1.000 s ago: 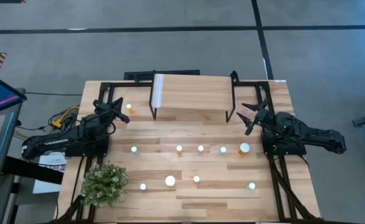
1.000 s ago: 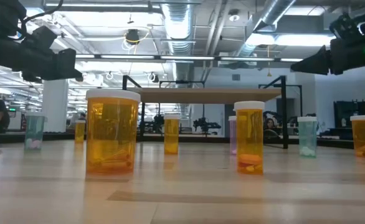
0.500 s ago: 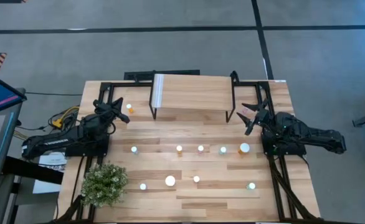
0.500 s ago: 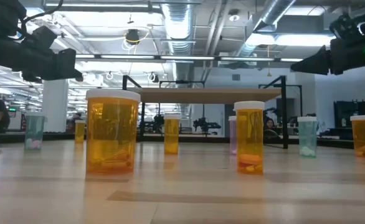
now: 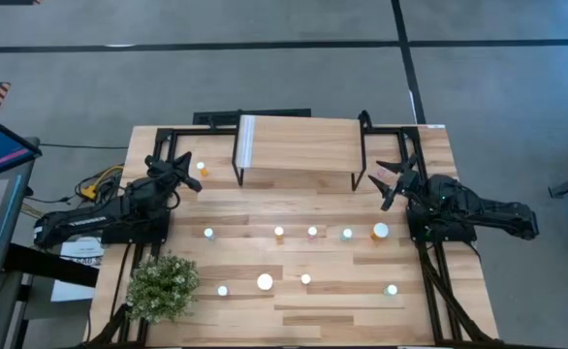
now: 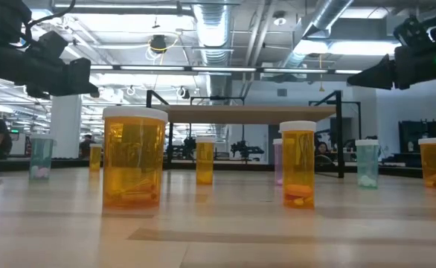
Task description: Pick and place medicine bottles onto shelf by color
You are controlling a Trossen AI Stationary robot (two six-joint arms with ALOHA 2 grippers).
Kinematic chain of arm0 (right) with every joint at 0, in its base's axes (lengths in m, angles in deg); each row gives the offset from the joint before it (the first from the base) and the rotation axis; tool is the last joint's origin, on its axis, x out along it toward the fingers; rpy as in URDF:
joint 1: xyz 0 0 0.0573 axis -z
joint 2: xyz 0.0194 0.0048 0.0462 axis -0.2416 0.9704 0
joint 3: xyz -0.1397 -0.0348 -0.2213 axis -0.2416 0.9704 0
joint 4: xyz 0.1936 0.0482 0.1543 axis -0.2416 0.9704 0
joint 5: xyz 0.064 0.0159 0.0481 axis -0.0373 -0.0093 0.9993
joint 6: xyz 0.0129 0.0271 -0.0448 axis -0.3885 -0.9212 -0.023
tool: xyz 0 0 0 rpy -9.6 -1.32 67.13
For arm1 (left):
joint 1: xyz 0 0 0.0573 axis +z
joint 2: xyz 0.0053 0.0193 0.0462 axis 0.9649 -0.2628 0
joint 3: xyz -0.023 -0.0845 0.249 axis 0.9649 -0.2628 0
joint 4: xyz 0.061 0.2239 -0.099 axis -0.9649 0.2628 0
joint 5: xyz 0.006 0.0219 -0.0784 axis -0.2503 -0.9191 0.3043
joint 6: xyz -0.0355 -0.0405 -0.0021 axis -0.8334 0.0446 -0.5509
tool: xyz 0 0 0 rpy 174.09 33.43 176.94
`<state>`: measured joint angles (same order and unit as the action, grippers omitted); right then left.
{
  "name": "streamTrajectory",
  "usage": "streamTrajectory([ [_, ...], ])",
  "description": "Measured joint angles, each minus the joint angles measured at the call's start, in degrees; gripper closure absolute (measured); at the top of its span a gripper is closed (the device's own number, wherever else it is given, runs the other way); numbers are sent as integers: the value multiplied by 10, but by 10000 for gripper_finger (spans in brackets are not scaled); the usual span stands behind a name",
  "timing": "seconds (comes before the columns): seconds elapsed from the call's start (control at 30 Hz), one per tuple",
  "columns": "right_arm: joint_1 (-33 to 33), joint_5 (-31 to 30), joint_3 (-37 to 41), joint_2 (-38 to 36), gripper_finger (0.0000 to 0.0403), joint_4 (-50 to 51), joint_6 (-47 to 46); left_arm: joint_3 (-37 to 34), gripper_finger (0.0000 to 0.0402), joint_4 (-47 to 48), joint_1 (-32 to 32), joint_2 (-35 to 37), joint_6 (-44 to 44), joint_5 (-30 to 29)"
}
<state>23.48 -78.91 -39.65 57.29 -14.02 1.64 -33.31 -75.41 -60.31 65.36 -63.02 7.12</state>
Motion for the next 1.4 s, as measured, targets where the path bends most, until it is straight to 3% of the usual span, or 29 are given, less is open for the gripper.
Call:
streamTrajectory([
  [0.27, 0, 0, 0, 0, 143, 0, 0, 0, 397, -26, 0, 0, -197, 33],
  [0.47, 0, 0, 0, 0, 143, 0, 0, 1, 397, -70, 0, 0, -239, 24],
  [0.57, 0, 0, 0, 0, 143, 0, 0, 1, 397, -57, 0, 0, -271, 62],
  [0.7, 0, 0, 0, 0, 143, 0, 0, 1, 397, -43, 0, 0, -266, 108],
  [1.03, 0, 0, 0, 0, 143, 0, 0, 11, 397, 10, 0, -1, -188, 81],
  [1.23, 0, 0, 0, 0, 143, 0, 0, 56, 397, 53, 0, -28, -230, 79],
  [1.4, 0, 0, 0, 0, 143, 0, 0, 70, 397, 112, 0, -97, -301, 88],
])
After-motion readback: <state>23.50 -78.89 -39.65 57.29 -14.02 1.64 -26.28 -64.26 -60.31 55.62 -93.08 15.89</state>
